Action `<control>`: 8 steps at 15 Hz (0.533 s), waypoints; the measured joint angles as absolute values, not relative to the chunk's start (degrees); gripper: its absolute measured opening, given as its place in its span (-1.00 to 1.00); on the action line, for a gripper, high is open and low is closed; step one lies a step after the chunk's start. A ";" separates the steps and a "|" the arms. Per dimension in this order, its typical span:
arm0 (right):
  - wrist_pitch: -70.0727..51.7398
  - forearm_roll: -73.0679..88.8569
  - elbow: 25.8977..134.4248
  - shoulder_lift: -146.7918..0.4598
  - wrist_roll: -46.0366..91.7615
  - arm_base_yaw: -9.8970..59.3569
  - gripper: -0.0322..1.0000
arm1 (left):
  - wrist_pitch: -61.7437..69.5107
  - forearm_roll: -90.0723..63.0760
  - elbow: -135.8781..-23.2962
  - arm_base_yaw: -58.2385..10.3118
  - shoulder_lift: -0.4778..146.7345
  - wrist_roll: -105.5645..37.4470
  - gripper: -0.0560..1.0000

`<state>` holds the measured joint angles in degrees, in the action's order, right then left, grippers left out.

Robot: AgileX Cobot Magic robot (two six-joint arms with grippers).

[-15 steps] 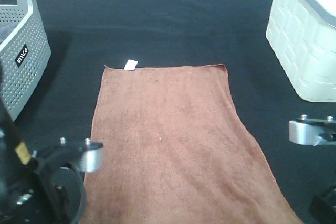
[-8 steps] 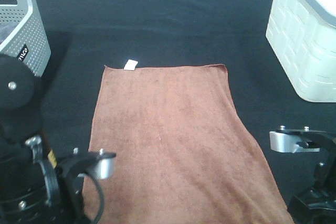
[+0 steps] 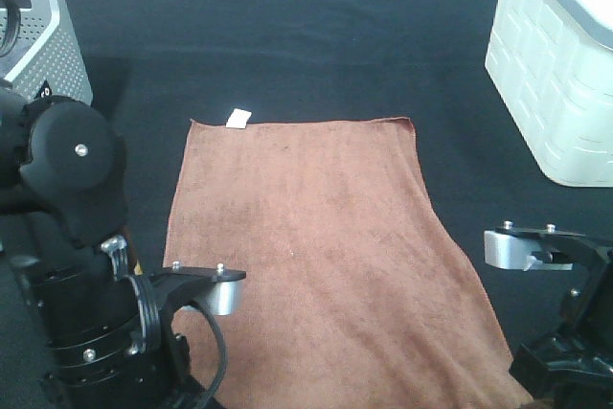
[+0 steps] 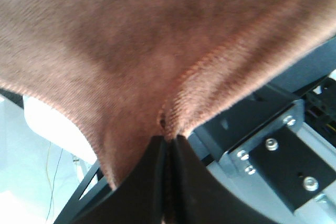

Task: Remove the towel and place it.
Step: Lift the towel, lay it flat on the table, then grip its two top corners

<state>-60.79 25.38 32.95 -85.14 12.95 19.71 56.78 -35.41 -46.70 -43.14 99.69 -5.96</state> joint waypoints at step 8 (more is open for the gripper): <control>-60.50 27.67 34.72 -83.77 13.18 19.71 0.60 | 57.30 -39.13 -47.04 -43.14 99.69 -5.56 0.60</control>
<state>-60.50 27.67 34.72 -83.77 13.18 19.71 57.30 -39.13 -47.04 -43.14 99.69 -5.56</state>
